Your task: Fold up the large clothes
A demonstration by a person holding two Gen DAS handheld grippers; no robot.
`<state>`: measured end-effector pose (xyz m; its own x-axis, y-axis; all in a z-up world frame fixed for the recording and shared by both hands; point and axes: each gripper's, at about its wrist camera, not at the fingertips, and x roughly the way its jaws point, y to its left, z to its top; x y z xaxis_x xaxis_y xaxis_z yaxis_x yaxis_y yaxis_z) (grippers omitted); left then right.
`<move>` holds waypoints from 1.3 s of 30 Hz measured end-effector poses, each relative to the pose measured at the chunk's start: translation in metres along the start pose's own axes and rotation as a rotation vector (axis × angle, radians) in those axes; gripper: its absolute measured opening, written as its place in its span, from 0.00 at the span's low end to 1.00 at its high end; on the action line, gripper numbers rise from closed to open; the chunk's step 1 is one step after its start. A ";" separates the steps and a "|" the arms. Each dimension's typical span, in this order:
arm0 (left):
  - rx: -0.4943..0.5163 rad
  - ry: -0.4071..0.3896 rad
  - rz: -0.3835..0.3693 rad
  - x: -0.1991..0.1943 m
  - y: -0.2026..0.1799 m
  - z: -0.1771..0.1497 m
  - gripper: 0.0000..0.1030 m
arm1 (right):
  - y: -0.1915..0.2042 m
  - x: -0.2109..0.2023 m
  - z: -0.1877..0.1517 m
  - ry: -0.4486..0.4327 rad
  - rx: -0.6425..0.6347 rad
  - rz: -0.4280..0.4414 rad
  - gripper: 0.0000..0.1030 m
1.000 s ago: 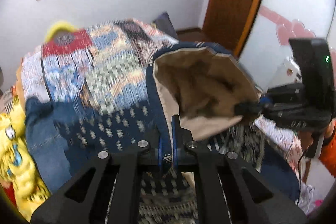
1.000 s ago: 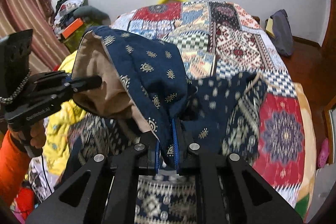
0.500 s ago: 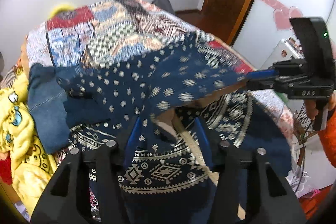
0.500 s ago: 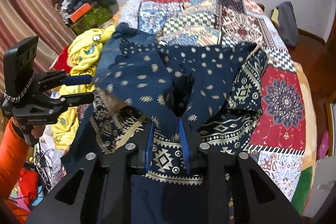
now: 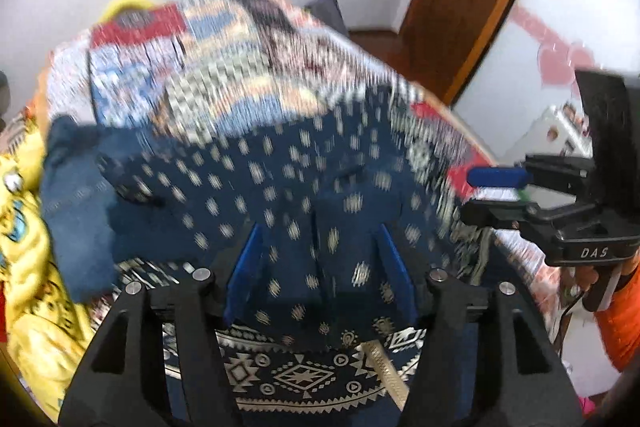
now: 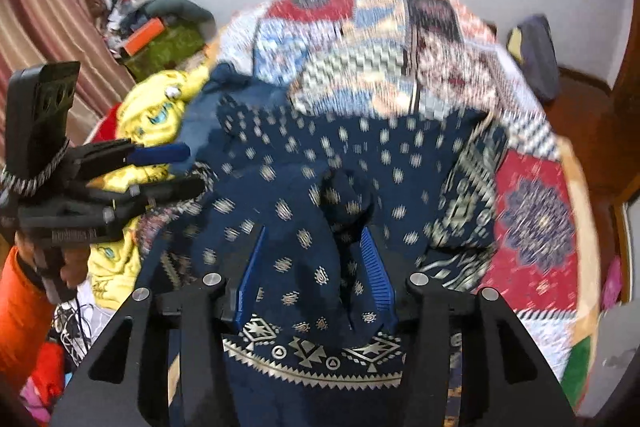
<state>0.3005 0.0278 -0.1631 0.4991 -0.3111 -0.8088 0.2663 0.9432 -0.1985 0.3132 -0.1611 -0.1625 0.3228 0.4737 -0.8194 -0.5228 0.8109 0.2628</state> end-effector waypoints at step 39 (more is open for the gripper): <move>-0.541 0.053 0.031 0.084 0.242 -0.034 0.70 | -0.165 0.073 0.026 0.068 0.366 -0.094 0.44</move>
<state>0.3794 0.2340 -0.2982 0.4541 -0.2894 -0.8426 -0.2170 0.8814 -0.4196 0.4439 -0.2510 -0.2526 0.2964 0.3775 -0.8773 -0.1730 0.9246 0.3394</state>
